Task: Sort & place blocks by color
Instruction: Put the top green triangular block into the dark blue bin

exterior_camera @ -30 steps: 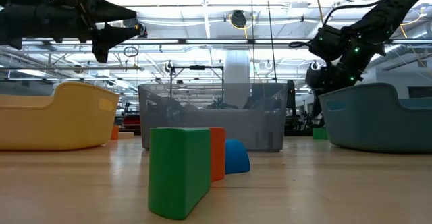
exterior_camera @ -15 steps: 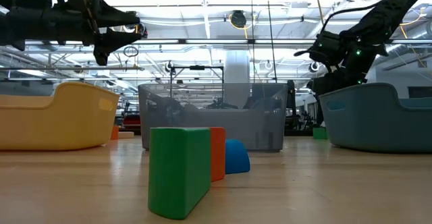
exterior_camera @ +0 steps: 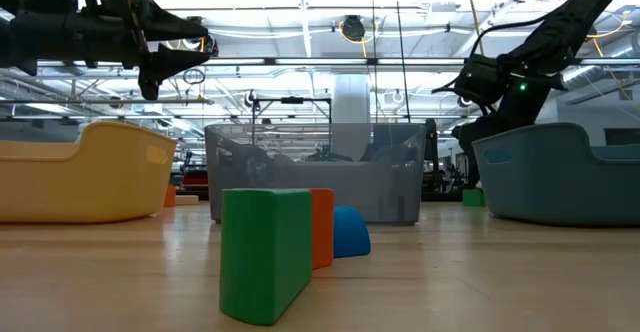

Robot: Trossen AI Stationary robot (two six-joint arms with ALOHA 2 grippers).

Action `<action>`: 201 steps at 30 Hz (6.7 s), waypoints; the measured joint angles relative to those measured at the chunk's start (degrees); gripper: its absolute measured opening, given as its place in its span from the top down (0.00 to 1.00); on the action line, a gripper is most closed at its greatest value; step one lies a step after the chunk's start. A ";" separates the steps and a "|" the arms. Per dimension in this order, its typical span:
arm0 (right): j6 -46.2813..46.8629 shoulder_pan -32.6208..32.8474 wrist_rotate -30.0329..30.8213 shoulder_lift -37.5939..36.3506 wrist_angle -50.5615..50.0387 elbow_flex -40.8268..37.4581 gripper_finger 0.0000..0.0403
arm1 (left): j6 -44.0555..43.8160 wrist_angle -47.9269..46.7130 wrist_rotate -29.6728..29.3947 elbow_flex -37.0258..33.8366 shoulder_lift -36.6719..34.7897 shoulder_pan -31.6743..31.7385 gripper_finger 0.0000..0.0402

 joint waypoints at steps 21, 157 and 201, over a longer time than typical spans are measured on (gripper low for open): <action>-6.23 6.87 13.53 0.02 -0.82 1.10 0.52 | 0.41 0.00 -0.24 0.00 0.00 0.00 0.50; 102.49 -0.94 3.57 10.77 4.06 5.07 0.55 | -3.17 -4.29 -0.06 0.02 0.01 0.00 0.50; 113.12 33.23 -29.55 -22.85 6.98 5.05 0.71 | 2.90 6.05 -0.62 0.02 0.02 0.00 0.50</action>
